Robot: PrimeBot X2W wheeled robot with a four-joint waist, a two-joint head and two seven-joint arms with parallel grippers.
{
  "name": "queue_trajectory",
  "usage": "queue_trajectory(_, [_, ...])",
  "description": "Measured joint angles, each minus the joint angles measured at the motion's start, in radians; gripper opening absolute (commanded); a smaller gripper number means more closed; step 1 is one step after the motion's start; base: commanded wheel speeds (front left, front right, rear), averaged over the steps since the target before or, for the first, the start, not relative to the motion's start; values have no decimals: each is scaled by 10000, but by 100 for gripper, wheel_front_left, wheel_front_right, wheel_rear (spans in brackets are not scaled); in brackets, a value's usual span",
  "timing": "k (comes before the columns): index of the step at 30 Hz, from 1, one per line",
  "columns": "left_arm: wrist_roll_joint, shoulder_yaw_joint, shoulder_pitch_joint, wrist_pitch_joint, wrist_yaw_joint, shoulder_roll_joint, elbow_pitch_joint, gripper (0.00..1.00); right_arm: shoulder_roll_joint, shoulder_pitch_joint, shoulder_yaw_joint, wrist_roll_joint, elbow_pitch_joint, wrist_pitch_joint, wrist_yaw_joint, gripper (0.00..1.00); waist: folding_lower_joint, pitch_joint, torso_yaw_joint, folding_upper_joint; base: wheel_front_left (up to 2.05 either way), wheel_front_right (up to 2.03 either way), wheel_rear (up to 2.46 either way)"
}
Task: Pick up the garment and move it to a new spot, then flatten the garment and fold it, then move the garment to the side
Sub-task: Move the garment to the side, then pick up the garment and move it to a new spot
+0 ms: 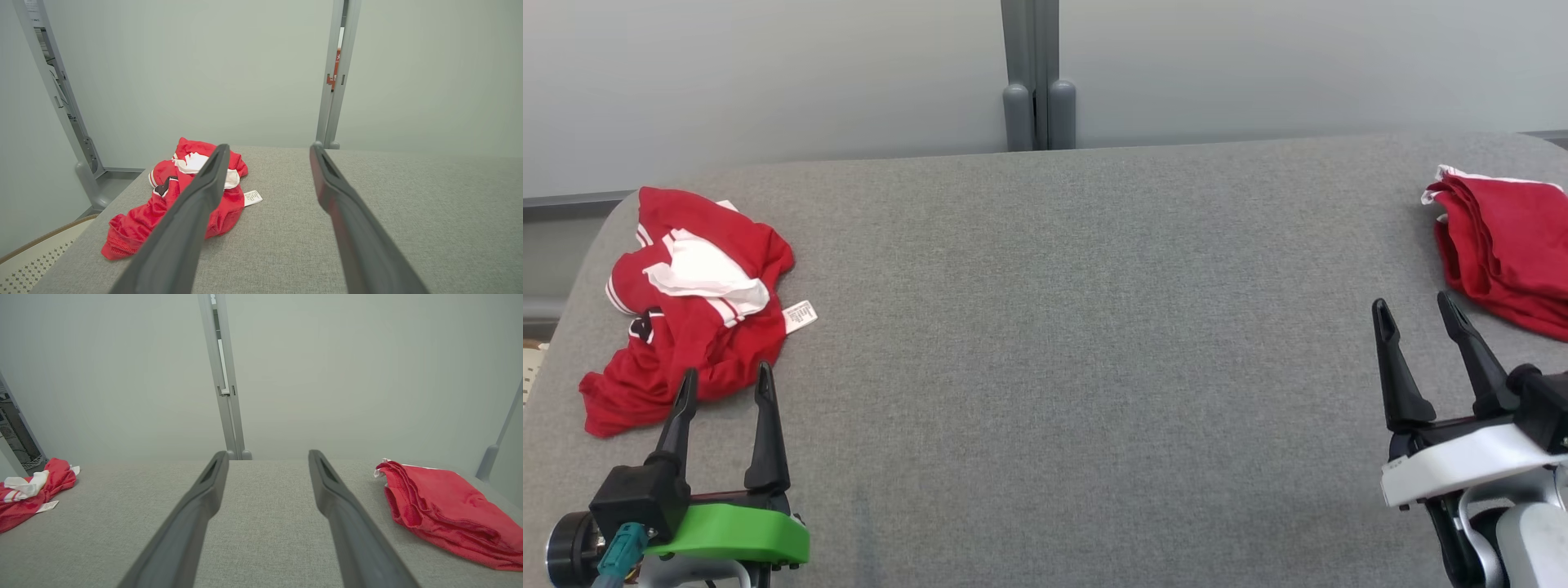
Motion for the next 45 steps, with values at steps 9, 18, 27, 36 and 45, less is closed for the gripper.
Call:
queue_trajectory(9, [-42, -105, -9, -12, -61, 40, 268, 100, 807, 967, -583, -307, -892, 316, 0, 100, 0, -73, 6, 0, 0, 0, 0])
queue_trajectory(18, [-58, -163, -46, -58, -61, 81, 383, 100, 911, 1083, -593, -322, -1041, 397, 0, 100, 0, -54, -72, 0, 0, 0, 0])
queue_trajectory(27, [-79, -194, -68, -96, -40, 159, 468, 100, 1007, 1166, -583, -334, -1039, 399, 0, 100, 0, -103, 49, 0, 0, 0, 0])
queue_trajectory(36, [-178, -92, -75, -86, 61, 259, 430, 100, 1122, 1206, -314, -336, -1005, 387, 0, 100, 0, -94, 536, 0, 0, 0, 0])
queue_trajectory(45, [-320, 10, -69, -38, 228, 347, 309, 100, 1193, 1205, -127, -408, -924, 334, 0, 100, 1, 19, 1448, 0, 0, 0, 0])
